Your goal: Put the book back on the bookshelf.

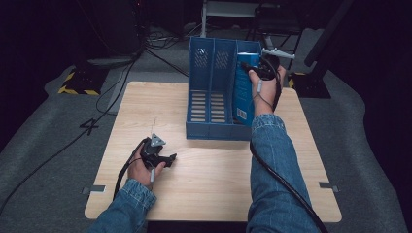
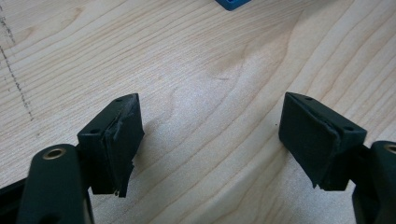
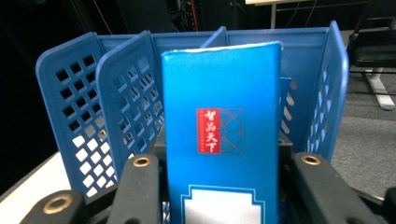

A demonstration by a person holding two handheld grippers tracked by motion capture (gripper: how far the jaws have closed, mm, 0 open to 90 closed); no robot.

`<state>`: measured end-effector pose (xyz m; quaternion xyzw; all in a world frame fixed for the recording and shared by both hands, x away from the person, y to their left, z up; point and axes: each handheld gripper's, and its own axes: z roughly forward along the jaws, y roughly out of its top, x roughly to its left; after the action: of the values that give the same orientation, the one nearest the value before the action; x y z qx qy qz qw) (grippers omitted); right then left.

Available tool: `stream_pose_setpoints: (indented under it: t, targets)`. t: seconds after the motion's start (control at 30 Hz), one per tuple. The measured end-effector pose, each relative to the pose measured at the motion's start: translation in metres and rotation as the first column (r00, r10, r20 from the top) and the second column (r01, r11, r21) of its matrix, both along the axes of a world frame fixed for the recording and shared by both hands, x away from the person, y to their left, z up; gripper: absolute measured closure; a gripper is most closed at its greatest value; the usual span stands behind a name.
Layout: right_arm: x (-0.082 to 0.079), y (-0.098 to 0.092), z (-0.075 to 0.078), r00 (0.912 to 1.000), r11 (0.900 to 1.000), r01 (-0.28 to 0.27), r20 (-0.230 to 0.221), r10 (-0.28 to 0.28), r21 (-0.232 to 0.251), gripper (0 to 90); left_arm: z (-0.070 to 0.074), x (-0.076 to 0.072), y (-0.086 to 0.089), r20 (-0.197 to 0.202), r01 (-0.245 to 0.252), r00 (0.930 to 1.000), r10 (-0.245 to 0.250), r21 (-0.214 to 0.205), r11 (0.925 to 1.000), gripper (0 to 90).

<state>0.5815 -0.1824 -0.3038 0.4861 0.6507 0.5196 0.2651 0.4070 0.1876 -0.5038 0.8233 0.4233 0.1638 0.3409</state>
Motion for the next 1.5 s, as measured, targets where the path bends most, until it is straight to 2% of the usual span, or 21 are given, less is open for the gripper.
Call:
stream_pose_setpoints:
  t: [0.07, 0.2, 0.3, 0.4, 0.47, 0.53, 0.63, 0.7, 0.8, 0.87, 0.9, 1.03, 1.13, 1.2, 1.3, 1.4, 1.47, 1.5]
  targets:
    - [0.0, 0.0, -0.001, 0.9999, 1.0, -0.002, 0.011, 0.002, 0.006, 60.6, 0.0, 0.0, 0.0, 0.0, 0.001, 1.0, -0.001, 0.001, 1.0, 22.3]
    - [0.0, 0.0, 0.0, 1.0, 0.9997, -0.006, 0.006, 0.006, -0.022, 60.4, 0.0, 0.0, 0.0, 0.0, 0.002, 1.0, -0.002, 0.0, 1.0, 22.3]
    - [0.0, 0.001, 0.003, 0.9999, 0.9985, 0.004, -0.012, -0.005, -0.055, 59.9, 0.0, 0.0, 0.0, 0.001, -0.002, 1.0, 0.002, 0.002, 1.0, 22.3]
    - [0.001, 0.007, 0.009, 0.9992, 0.9924, 0.007, -0.038, -0.012, -0.122, 58.7, 0.0, 0.0, 0.0, 0.003, -0.002, 1.0, 0.002, 0.003, 1.0, 22.3]
    - [0.003, 0.01, 0.014, 0.9973, 0.9871, 0.009, -0.071, -0.02, -0.16, 58.1, 0.0, 0.0, 0.0, 0.001, -0.002, 1.0, 0.002, 0.003, 1.0, 22.3]
    - [0.007, 0.011, 0.018, 0.9943, 0.9853, 0.003, -0.104, -0.021, -0.171, 56.7, 0.0, 0.0, 0.0, 0.001, -0.002, 1.0, 0.002, 0.003, 1.0, 22.3]
    - [0.011, 0.015, 0.022, 0.9938, 0.9808, 0.021, -0.103, -0.041, -0.194, 55.9, 0.0, 0.0, 0.0, 0.001, -0.001, 1.0, 0.001, 0.003, 1.0, 22.3]
    - [0.014, 0.019, 0.024, 0.9952, 0.9813, 0.038, -0.082, -0.054, -0.189, 54.0, 0.0, 0.0, 0.0, 0.0, 0.002, 1.0, -0.002, 0.003, 1.0, 22.2]
    - [0.02, 0.025, 0.023, 0.9928, 0.9811, 0.068, -0.085, -0.084, -0.181, 52.5, 0.0, 0.0, 0.0, 0.0, 0.0, 1.0, 0.0, 0.001, 1.0, 22.2]
    - [0.022, 0.028, 0.02, 0.9911, 0.9761, 0.086, -0.083, -0.104, -0.2, 58.0, 0.0, 0.0, 0.0, 0.0, 0.001, 1.0, -0.001, 0.001, 1.0, 22.2]
    - [0.022, 0.028, 0.019, 0.9908, 0.9777, 0.087, -0.086, -0.105, -0.191, 59.0, 0.0, 0.0, 0.0, -0.001, 0.001, 1.0, -0.001, 0.001, 1.0, 22.2]
    - [0.02, 0.03, 0.019, 0.9908, 0.9758, 0.099, -0.072, -0.115, -0.195, 60.6, 0.0, 0.0, 0.0, -0.003, 0.006, 1.0, -0.006, 0.0, 1.0, 22.2]
    - [0.014, 0.031, 0.026, 0.9894, 0.9731, 0.11, -0.072, -0.126, -0.203, 61.0, 0.0, 0.0, 0.0, -0.005, 0.007, 1.0, -0.007, 0.001, 1.0, 22.2]
    - [0.009, 0.029, 0.032, 0.991, 0.9768, 0.111, -0.054, -0.123, -0.183, 61.0, 0.0, 0.0, 0.0, -0.003, 0.005, 1.0, -0.005, 0.0, 1.0, 22.2]
    - [0.002, 0.022, 0.037, 0.992, 0.9847, 0.126, 0.005, -0.126, -0.121, 61.1, 0.0, 0.0, 0.0, -0.001, 0.005, 1.0, -0.005, -0.001, 1.0, 22.2]
    - [-0.007, 0.019, 0.039, 0.9874, 0.9908, 0.114, 0.119, -0.104, -0.074, 61.0, 0.0, 0.0, 0.0, -0.001, 0.005, 1.0, -0.005, 0.0, 1.0, 22.2]
    - [-0.008, 0.019, 0.035, 0.9836, 0.9918, 0.102, 0.157, -0.089, -0.077, 60.9, 0.0, 0.0, 0.0, -0.001, 0.005, 1.0, -0.005, -0.001, 1.0, 22.2]
    - [-0.008, 0.019, 0.035, 0.9836, 0.9918, 0.102, 0.157, -0.089, -0.077, 60.9, 0.0, 0.0, 0.0, -0.001, 0.005, 1.0, -0.005, -0.001, 1.0, 22.2]
